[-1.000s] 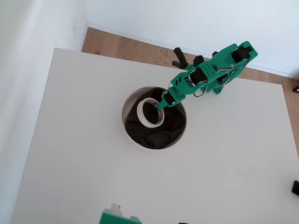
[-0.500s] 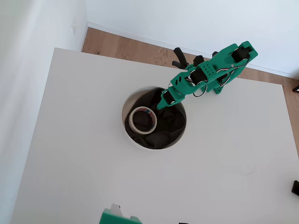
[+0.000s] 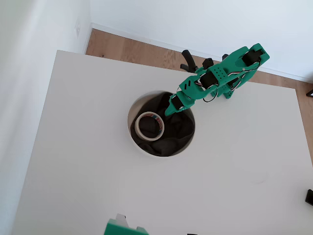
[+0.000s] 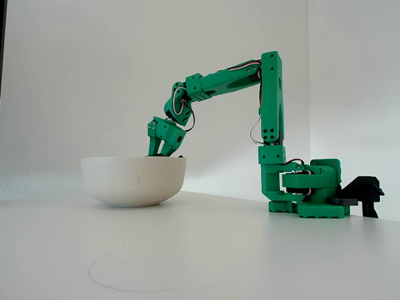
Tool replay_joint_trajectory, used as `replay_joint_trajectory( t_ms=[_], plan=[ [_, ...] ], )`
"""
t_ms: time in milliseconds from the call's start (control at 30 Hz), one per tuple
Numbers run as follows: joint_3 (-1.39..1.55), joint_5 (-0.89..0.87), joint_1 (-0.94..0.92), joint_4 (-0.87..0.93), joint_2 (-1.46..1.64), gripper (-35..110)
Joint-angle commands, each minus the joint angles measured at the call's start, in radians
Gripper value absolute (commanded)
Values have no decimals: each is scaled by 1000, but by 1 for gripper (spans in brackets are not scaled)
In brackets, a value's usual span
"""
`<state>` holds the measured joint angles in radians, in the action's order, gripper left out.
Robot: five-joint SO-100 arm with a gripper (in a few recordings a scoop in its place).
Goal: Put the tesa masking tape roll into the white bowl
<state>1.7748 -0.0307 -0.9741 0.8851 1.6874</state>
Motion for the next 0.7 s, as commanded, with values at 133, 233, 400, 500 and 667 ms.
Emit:
replay_joint_trajectory(
  t_ms=[133, 233, 400, 500, 667],
  plan=[
    [-333, -51, 6, 155, -32, -8],
    [-472, -64, 6, 221, -67, -8],
    [-663, -87, 40, 328, -91, -8],
    [-707, -98, 110, 387, -48, -8],
    [-706, -115, 327, 517, 98, -8]
  ],
)
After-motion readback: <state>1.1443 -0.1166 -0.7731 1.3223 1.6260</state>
